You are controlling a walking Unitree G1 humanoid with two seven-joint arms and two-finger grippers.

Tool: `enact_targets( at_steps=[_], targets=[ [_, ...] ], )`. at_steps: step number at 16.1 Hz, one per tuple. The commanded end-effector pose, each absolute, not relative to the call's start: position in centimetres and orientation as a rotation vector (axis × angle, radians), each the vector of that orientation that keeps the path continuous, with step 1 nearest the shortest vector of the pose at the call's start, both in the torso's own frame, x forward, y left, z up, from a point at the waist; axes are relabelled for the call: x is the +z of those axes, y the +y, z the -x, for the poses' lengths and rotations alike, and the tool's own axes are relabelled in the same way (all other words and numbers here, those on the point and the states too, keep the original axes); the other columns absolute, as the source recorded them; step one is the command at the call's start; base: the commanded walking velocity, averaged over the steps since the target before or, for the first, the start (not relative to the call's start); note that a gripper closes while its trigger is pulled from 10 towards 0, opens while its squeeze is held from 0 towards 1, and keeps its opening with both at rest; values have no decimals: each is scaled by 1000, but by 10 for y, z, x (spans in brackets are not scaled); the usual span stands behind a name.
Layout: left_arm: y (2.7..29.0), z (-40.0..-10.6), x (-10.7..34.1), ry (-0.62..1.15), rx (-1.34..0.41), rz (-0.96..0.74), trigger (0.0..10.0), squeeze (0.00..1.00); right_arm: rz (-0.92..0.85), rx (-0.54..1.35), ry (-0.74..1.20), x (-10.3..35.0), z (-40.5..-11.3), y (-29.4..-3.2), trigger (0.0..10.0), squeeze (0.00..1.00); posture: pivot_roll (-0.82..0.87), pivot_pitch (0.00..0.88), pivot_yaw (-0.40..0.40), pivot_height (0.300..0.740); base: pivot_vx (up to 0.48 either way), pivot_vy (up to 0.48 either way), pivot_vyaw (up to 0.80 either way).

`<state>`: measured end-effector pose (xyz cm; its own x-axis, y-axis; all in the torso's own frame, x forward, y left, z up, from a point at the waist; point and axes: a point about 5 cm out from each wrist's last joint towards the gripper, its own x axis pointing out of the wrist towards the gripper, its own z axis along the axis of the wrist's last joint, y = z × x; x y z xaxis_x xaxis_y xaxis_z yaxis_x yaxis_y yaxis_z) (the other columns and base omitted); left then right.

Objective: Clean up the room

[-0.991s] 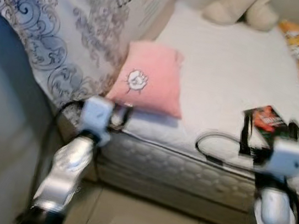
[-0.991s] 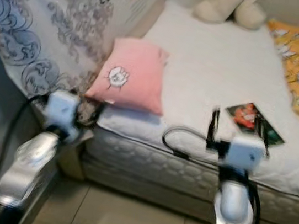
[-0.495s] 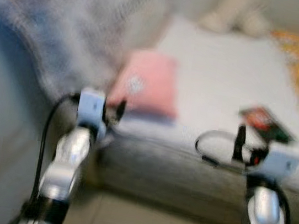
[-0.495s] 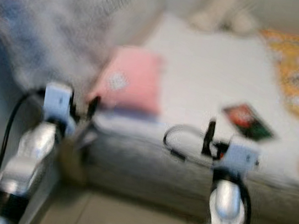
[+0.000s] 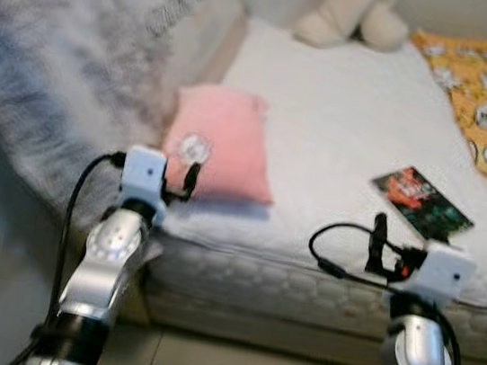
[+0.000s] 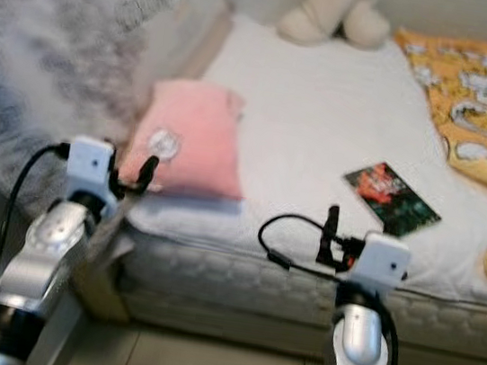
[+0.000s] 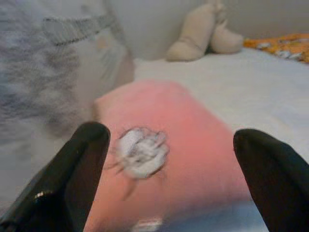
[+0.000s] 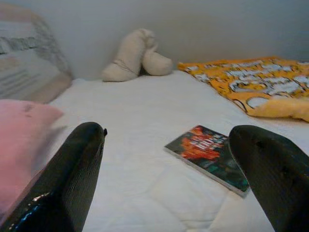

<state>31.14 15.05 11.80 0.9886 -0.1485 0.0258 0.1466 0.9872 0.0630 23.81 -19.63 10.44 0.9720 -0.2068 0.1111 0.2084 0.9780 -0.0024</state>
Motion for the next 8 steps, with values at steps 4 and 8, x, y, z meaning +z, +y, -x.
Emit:
enact_targets(
  at_steps=[4, 8],
  targets=[
    [148, -313, 117, -10, -135, -29, 10000, 0, 3, -172, -78, 101, -245, -193, 10000, 0, -68, 0, 72, 740, 419, 72, 0],
    [150, -313, 119, -9, -116, -30, 10000, 0, -2, -149, -63, 98, -252, -192, 10000, 0, -53, 0, 66, 740, 252, 409, 0]
  ],
)
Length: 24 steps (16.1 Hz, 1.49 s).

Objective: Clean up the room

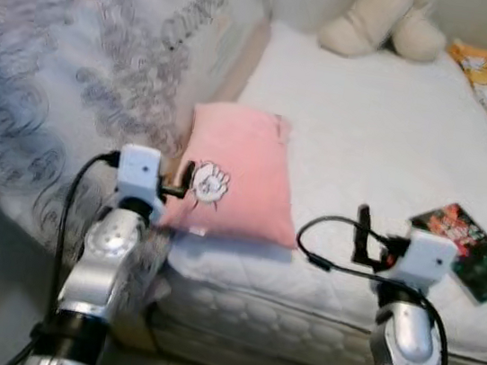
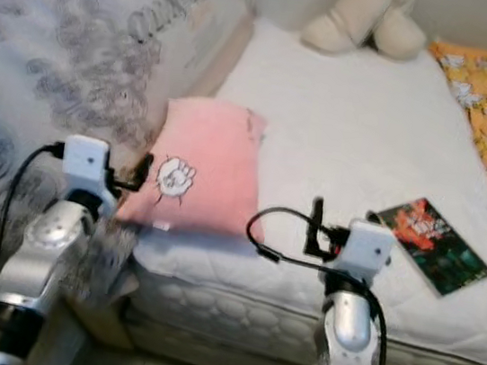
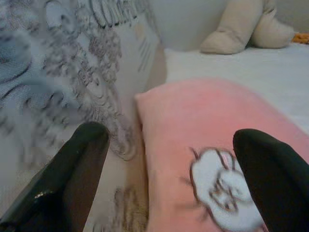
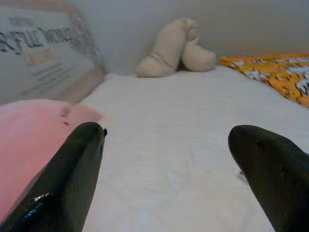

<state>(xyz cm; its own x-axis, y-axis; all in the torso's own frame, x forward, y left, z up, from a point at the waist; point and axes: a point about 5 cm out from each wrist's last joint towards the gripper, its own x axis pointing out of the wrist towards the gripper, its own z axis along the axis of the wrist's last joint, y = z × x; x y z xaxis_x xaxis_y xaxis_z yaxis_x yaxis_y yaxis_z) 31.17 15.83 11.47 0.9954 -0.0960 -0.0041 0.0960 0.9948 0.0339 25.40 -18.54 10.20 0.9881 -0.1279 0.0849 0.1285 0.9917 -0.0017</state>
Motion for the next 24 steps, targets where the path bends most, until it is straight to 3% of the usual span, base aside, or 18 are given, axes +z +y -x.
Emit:
enact_targets(
  at_steps=[1, 6, 9, 13, 16, 21, 24],
  targets=[
    [152, -314, 120, -13, -107, -37, 10000, 0, 1, -139, -57, 98, -257, -191, 10000, 0, -45, 0, 66, 740, 277, 394, 0],
    [167, -308, 133, -40, -82, -88, 10000, 0, -81, -163, 16, 88, -294, -202, 10000, 0, 25, 39, 91, 740, 109, 158, 0],
    [186, -292, 145, -50, -97, -179, 10000, 0, -83, -247, 42, 83, -311, -218, 10000, 0, 134, 138, 131, 740, 0, 0, 0],
    [206, -265, 172, -57, -90, -267, 10000, 0, -247, -318, 193, 66, -333, -236, 10000, 0, 276, 238, 155, 740, 0, 0, 0],
    [205, -252, 177, -51, -83, -274, 10000, 0, -368, -263, 274, 61, -342, -218, 10000, 0, 313, 265, 135, 740, 0, 0, 0],
    [194, -238, 191, -106, -68, -288, 10000, 0, -387, 13, 241, 83, -367, -145, 10000, 0, 333, 276, 84, 740, 0, 0, 0],
    [189, -237, 193, -108, -74, -275, 10000, 0, -498, 85, 259, 84, -367, -117, 10000, 0, 320, 268, 74, 740, 0, 0, 0]
  ],
)
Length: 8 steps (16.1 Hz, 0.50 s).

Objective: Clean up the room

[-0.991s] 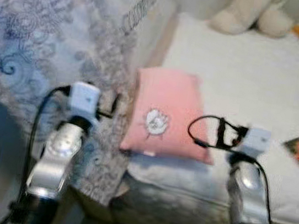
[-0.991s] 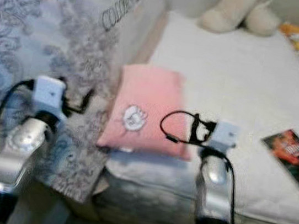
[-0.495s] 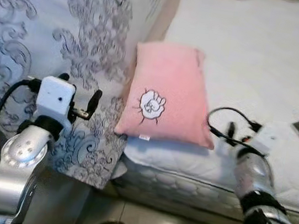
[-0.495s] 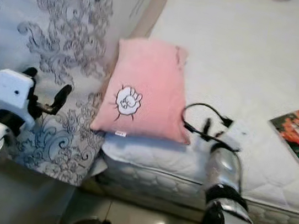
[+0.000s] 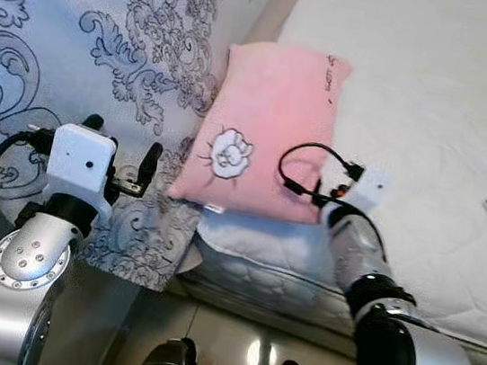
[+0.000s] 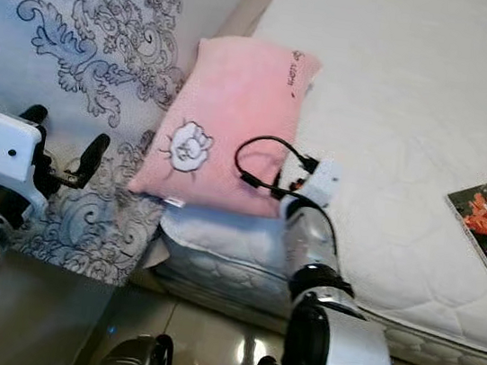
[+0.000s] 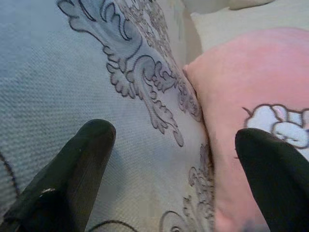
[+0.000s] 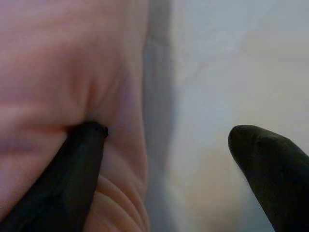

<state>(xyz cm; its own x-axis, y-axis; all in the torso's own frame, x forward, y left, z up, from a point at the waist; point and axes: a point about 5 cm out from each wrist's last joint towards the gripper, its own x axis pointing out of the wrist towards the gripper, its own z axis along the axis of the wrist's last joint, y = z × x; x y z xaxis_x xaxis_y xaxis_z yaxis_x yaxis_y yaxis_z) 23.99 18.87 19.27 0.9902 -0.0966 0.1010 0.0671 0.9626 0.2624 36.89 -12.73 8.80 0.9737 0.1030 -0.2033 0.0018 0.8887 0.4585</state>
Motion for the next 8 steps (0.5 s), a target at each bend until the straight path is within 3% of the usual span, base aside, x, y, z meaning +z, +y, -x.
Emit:
enact_targets(
  at_steps=[1, 4, 8],
  targets=[
    [187, -238, 193, -107, -75, -269, 10000, 0, -542, 93, 281, 80, -365, -110, 10000, 0, 314, 263, 72, 740, 0, 0, 0],
    [184, -242, 192, -103, -82, -259, 10000, 0, -690, 73, 342, 69, -357, -100, 10000, 0, 294, 250, 74, 740, 0, 0, 0],
    [172, -252, 191, -123, -123, -237, 10000, 0, -504, 76, 217, 85, -365, -115, 10000, 0, 255, 205, 62, 740, 0, 0, 0]
  ],
)
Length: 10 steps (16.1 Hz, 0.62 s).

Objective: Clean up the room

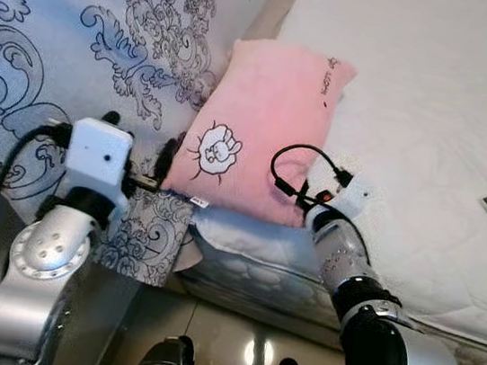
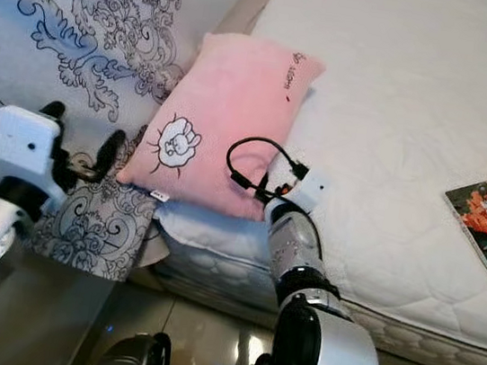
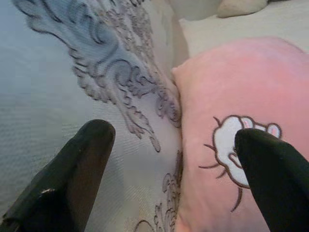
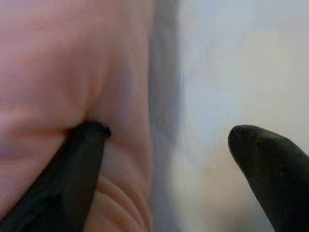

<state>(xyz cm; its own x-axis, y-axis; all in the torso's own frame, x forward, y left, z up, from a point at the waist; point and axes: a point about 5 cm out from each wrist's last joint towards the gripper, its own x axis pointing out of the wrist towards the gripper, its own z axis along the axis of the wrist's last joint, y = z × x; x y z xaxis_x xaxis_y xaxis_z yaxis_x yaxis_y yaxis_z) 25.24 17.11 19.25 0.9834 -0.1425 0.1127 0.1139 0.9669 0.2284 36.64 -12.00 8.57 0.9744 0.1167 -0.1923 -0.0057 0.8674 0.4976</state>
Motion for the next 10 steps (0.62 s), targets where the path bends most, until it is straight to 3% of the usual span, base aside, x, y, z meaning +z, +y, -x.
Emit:
enact_targets(
  at_steps=[1, 6, 8, 10],
  targets=[
    [169, -254, 190, -126, -133, -228, 10000, 0, -472, 94, 176, 92, -368, -117, 10000, 0, 229, 173, 50, 740, 0, 0, 0],
    [149, -285, 180, -154, -161, -169, 10000, 0, -271, 65, -56, 114, -357, -146, 10000, 0, 117, 6, 4, 740, 0, 0, 0],
    [143, -297, 167, -119, -173, -121, 10000, 0, -106, 57, -133, 114, -326, -154, 10000, 0, 56, 0, -11, 740, 0, 0, 0],
    [144, -301, 149, -46, -165, -70, 10000, 0, -63, 57, -71, 99, -289, -158, 10000, 0, 27, 0, -10, 740, 0, 0, 0]
  ],
)
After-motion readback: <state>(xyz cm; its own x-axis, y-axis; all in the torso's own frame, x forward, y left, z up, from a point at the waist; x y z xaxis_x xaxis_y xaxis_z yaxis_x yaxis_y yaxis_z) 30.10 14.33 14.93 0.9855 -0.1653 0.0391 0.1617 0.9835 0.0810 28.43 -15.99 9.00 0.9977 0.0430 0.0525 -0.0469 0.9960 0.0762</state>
